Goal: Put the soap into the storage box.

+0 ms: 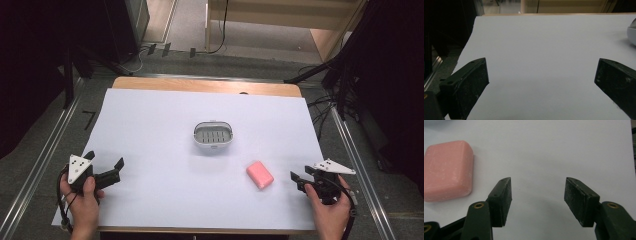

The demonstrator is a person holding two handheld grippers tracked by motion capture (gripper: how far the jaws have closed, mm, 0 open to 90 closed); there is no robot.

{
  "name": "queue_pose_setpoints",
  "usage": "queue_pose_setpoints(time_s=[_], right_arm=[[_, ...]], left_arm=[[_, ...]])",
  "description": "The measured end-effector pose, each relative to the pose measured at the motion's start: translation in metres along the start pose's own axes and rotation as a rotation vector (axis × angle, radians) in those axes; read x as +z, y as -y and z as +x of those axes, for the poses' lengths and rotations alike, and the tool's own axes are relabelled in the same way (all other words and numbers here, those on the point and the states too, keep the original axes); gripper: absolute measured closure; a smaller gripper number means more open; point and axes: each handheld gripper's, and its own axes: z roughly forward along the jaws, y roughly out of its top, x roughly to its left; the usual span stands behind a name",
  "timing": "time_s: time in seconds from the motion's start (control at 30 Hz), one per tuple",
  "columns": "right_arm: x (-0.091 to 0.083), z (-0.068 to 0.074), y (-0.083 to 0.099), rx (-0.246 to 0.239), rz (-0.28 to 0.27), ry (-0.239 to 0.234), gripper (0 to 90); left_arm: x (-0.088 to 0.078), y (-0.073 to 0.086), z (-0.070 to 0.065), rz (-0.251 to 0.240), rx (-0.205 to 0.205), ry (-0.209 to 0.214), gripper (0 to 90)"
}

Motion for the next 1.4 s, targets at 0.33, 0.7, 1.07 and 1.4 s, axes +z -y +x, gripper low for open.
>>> queue_pose_setpoints(time_s=[0.33,0.7,1.07,1.4], right_arm=[[-0.001,0.019,-0.014,-0.001,0.078,-0.035,34.3],[0.0,0.041,-0.033,-0.022,0.144,-0.096,27.1],[0.016,0.064,-0.042,-0.009,0.197,-0.126,23.2],[0.03,0.084,-0.047,-0.039,0.247,-0.15,18.8]], left_arm=[[0.0,0.0,-0.001,-0.003,0.008,-0.003,0.0],[-0.001,0.0,-0.001,-0.007,0.012,-0.005,0.0],[-0.001,0.0,-0.001,-0.006,0.014,-0.005,0.0],[-0.001,0.0,-0.002,-0.007,0.015,-0.006,0.0]])
